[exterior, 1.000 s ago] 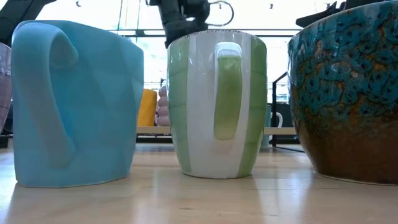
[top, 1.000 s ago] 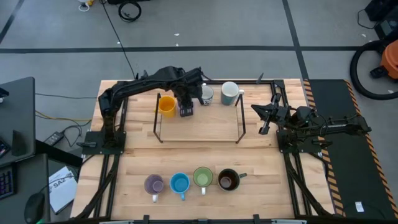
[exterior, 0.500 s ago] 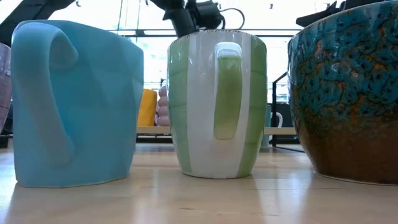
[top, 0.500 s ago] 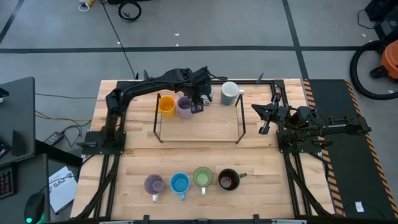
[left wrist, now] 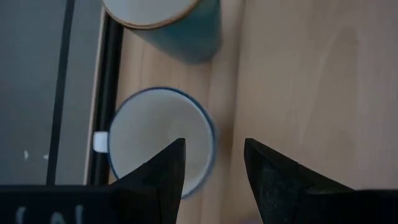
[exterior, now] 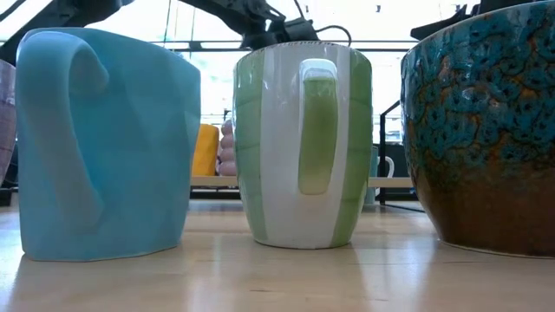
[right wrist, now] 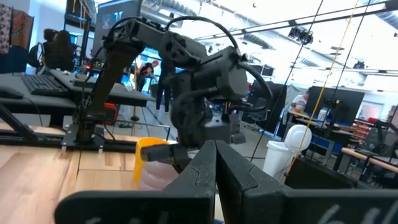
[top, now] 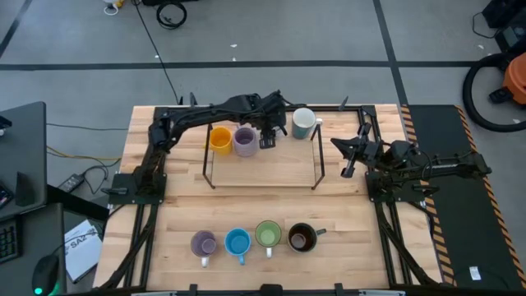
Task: Place coffee mugs
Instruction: Put the white mug on the shelf
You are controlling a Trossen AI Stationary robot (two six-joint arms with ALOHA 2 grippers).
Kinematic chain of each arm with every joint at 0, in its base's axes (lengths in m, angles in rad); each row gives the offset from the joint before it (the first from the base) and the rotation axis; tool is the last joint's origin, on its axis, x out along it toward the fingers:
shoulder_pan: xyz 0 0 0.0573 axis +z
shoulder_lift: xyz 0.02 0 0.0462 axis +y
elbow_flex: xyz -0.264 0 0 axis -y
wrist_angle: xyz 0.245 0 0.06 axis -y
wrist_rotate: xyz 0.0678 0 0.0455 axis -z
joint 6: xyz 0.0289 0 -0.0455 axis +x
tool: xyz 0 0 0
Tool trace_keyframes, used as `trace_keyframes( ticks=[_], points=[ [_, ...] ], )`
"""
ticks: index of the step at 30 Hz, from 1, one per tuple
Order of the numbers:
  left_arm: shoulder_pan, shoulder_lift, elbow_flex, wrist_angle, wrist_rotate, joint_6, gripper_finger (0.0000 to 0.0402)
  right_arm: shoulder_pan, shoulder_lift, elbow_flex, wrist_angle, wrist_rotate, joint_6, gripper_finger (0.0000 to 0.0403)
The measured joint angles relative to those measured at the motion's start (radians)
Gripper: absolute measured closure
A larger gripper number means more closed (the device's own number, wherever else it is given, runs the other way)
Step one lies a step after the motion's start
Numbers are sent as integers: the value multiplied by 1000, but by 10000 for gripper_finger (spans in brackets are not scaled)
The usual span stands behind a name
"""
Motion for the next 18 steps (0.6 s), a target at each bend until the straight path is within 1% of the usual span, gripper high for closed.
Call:
trace_keyframes(
  ticks=[5,7,10,18],
  points=[
    [17,21,-19,32,4,-23,230,0,5,0,-3,-1,-1,394],
    [20,21,-38,22,7,-20,230,0,10,0,2,-5,1,394],
    [21,21,-59,50,8,-10,230,0,13,0,1,-4,-2,394],
    [22,23,-61,59,29,-8,230,0,14,0,6,-3,0,394]
  ],
)
